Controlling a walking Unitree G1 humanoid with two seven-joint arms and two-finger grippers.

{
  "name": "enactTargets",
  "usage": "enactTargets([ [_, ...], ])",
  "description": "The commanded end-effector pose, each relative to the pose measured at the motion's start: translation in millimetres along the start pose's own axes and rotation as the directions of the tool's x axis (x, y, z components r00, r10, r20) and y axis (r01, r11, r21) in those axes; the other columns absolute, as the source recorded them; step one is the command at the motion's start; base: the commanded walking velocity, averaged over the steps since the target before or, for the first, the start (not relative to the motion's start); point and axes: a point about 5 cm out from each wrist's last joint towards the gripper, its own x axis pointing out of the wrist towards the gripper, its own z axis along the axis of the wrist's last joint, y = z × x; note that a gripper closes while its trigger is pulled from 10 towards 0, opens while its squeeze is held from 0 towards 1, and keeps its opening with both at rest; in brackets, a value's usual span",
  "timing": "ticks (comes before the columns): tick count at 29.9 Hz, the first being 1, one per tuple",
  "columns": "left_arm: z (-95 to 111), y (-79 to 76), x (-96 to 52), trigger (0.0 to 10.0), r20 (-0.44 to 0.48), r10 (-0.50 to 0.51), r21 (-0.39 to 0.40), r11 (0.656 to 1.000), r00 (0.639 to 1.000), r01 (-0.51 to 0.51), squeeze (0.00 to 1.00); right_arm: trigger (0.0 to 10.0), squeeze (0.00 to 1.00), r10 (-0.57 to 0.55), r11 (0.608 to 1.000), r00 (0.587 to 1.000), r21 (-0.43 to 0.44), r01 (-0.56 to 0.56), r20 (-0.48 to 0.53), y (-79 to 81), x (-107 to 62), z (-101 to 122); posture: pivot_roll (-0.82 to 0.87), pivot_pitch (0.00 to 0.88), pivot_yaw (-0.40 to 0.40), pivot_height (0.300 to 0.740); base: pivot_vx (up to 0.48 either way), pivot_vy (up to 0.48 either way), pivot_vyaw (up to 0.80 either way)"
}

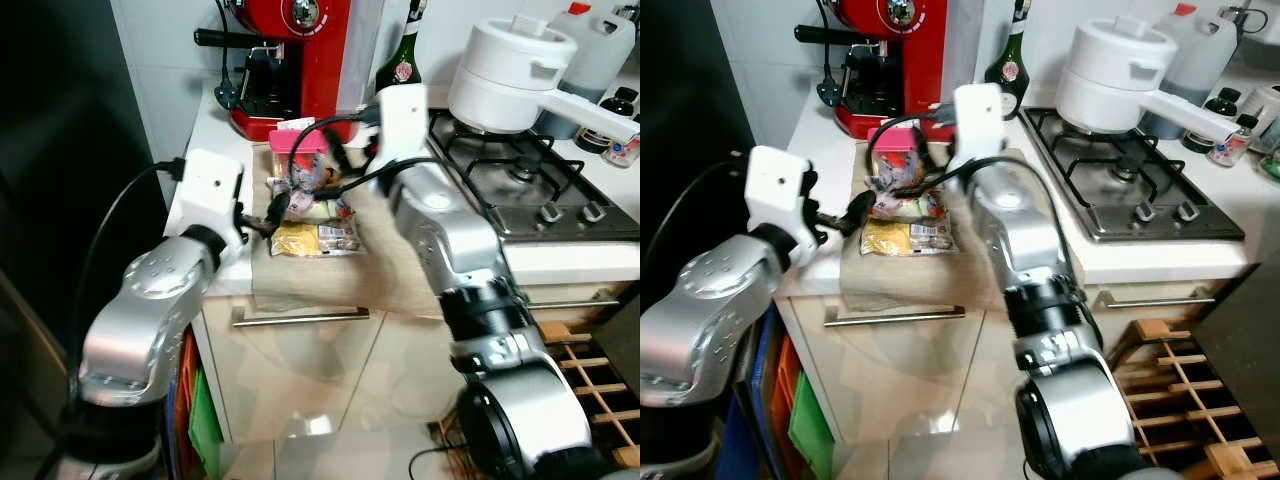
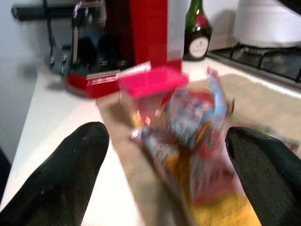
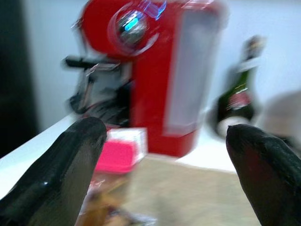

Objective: Restocking fridge

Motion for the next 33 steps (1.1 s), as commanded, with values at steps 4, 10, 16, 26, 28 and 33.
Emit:
enactTargets([
  [4, 16.0, 7.2, 18.1, 10.0, -0.017, 0.002, 0.067, 0.998, 1.0, -0.001, 0.0, 10.0, 0.0, -0.166, 0.975, 0.967, -0.113, 0.19, 0.193, -28.8, -24.6, 11.2, -0.06, 0.0, 0.051, 0.74, 0.0, 0.0, 0.0],
  [10, 15.7, 15.8, 35.0, 10.0, -0.119, -0.004, 0.036, 0.999, 0.993, 0.008, 0.0, 10.0, 0.0, -0.237, 0.934, 0.93, -0.196, 0.297, 0.281, -39.7, -46.1, 8.7, -0.09, 0.0, 0.1, 0.74, 0.0, 0.0, 0.0],
  [16, 18.9, 25.1, 48.9, 10.0, -0.207, -0.043, -0.044, 0.998, 0.977, 0.035, 0.0, 10.0, 0.0, -0.211, 0.912, 0.89, -0.247, 0.328, 0.403, -30.5, -56.4, 18.0, -0.09, 0.0, 0.156, 0.74, 0.0, 0.0, 0.0],
  [26, 19.7, 9.8, 61.8, 10.0, -0.279, -0.118, -0.288, 0.957, 0.953, 0.034, 0.0, 10.0, 0.0, -0.179, 0.917, 0.875, -0.246, 0.314, 0.45, -11.9, -60.4, 18.4, -0.09, 0.0, 0.197, 0.74, 0.0, 0.0, 0.0],
  [28, 13.5, 6.0, 62.4, 10.0, -0.312, -0.123, -0.312, 0.95, 0.942, 0.021, 0.0, 10.0, 0.0, -0.099, 0.941, 0.892, -0.249, 0.227, 0.441, -4.7, -64.6, 16.7, -0.09, 0.0, 0.196, 0.74, 0.0, 0.0, 0.0],
  [33, 0.1, -0.4, 59.9, 10.0, -0.37, -0.125, -0.329, 0.944, 0.921, -0.004, 0.0, 10.0, 0.0, 0.045, 0.982, 0.966, -0.188, 0.004, 0.256, -4.7, -82.8, -8.8, -0.09, 0.0, 0.203, 0.74, 0.0, 0.0, 0.0],
])
